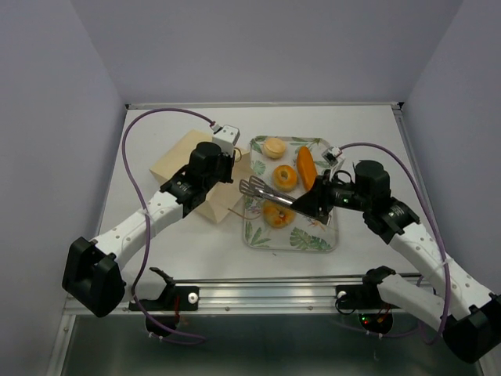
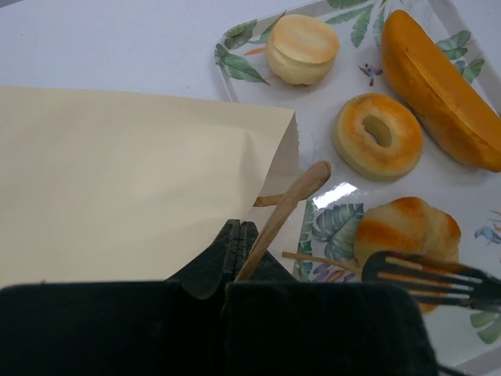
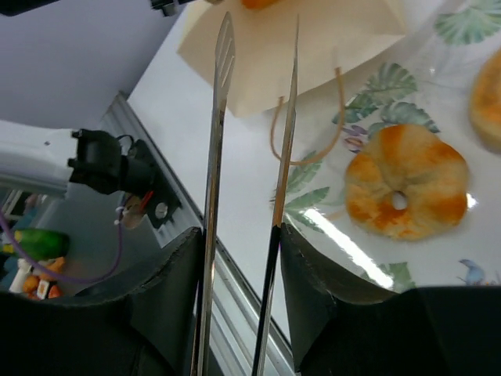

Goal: Take the fake bread out of the paper bag

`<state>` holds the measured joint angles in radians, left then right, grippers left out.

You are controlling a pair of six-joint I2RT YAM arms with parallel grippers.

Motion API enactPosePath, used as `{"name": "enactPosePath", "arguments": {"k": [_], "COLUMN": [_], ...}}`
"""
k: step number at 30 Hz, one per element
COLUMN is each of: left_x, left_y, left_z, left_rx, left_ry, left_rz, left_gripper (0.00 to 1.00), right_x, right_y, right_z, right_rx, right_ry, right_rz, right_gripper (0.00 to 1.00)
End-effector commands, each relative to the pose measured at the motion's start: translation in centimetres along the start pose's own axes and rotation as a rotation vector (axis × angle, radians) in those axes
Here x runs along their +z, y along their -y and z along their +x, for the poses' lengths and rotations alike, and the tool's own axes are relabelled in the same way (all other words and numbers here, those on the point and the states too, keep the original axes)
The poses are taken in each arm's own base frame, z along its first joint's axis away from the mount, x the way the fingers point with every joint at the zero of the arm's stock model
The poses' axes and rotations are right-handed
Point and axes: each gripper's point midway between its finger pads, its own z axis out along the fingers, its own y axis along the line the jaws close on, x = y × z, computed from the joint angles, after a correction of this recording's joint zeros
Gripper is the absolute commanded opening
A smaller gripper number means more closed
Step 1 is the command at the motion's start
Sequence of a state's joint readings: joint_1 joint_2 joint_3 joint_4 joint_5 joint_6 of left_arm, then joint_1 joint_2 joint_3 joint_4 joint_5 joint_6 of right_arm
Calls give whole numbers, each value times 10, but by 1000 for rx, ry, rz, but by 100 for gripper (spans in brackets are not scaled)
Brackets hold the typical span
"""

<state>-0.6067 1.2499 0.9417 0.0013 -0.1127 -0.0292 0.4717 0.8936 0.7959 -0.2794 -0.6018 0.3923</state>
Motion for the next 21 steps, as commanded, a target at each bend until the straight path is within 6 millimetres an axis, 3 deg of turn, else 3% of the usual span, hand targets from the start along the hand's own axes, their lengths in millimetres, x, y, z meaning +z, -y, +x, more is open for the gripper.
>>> {"name": "enactPosePath", "arguments": {"k": [1, 7, 9, 16, 17, 20, 21], "left_x": [-2, -6, -8, -16, -16, -15, -15], "left_y": [3, 9, 10, 12, 13, 13, 13], "left_z": [-27, -31, -33, -34, -34, -31, -31], "left_rx": [-2, -9, -15, -51, -59, -88, -106], "left_ry": [61, 74, 81, 90, 90, 87, 90], "left_rz": [13, 47, 52, 67, 68, 66, 61], "left_gripper": [0, 0, 0, 0, 0, 0, 0], "right_x": [1, 26, 37, 111, 129, 152, 163], "right_y": [-26, -20, -19, -16, -8, -4, 4], "right_z": [3, -3, -16, -31, -26, -40, -35], "right_rx": [-8, 22, 14, 2, 26, 81, 110], "right_ry": [-11, -1, 31, 28, 24, 97, 91], "right_rz": [-175, -202, -182, -65, -28, 1, 15], "right_gripper": [48, 48, 48, 48, 48, 48, 49]}}
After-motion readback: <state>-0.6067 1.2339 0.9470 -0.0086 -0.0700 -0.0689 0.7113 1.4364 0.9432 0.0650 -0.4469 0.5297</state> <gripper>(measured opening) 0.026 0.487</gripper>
